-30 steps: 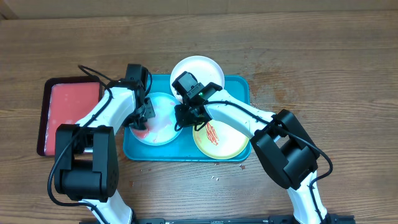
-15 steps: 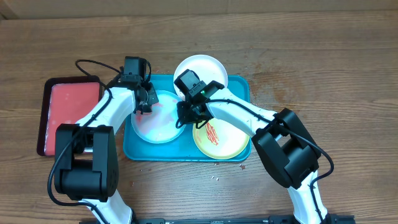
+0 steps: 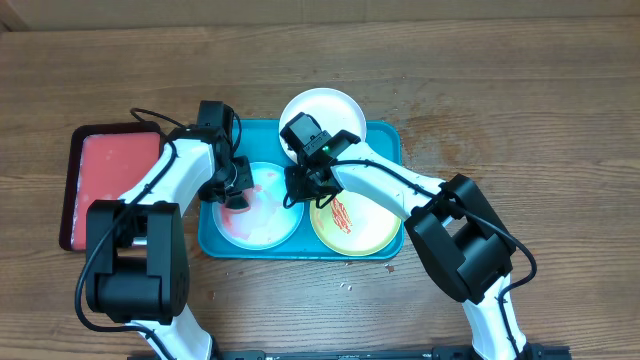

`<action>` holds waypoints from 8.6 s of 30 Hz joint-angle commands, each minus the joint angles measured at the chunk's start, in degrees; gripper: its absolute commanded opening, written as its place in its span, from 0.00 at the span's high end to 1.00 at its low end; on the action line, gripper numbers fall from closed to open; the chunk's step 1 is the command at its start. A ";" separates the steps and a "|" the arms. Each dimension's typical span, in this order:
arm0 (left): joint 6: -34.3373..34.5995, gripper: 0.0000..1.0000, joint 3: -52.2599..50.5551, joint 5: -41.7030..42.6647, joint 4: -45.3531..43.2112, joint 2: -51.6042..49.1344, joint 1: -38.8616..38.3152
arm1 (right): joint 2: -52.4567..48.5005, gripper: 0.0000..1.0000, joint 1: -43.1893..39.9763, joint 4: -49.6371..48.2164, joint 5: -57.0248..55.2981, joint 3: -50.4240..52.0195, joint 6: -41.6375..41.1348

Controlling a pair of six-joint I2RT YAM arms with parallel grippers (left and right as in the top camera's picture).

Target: Clean dirty plates on tray and stack at the side

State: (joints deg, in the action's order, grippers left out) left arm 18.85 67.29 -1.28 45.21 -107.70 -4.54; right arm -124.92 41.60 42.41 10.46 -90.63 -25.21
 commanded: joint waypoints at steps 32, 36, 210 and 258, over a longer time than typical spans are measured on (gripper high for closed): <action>-2.05 0.96 -15.34 5.60 -6.71 10.97 -1.44 | -0.68 0.96 0.22 -1.01 -1.01 0.59 0.09; -0.83 0.96 -17.18 1.01 -9.49 10.97 -1.42 | -0.70 0.96 0.22 -0.81 -1.03 0.59 0.09; 13.14 0.96 -2.97 -7.41 -4.48 33.81 35.28 | 5.35 0.96 14.40 2.29 -67.01 -24.33 40.30; 13.14 0.96 -3.06 -5.75 -4.59 32.11 35.26 | 9.99 0.96 -7.72 11.34 -13.14 -19.23 15.37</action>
State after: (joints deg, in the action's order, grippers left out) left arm 31.42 64.12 -8.47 40.75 -74.83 30.52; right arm -110.21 35.53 52.86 -15.46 -112.40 -6.85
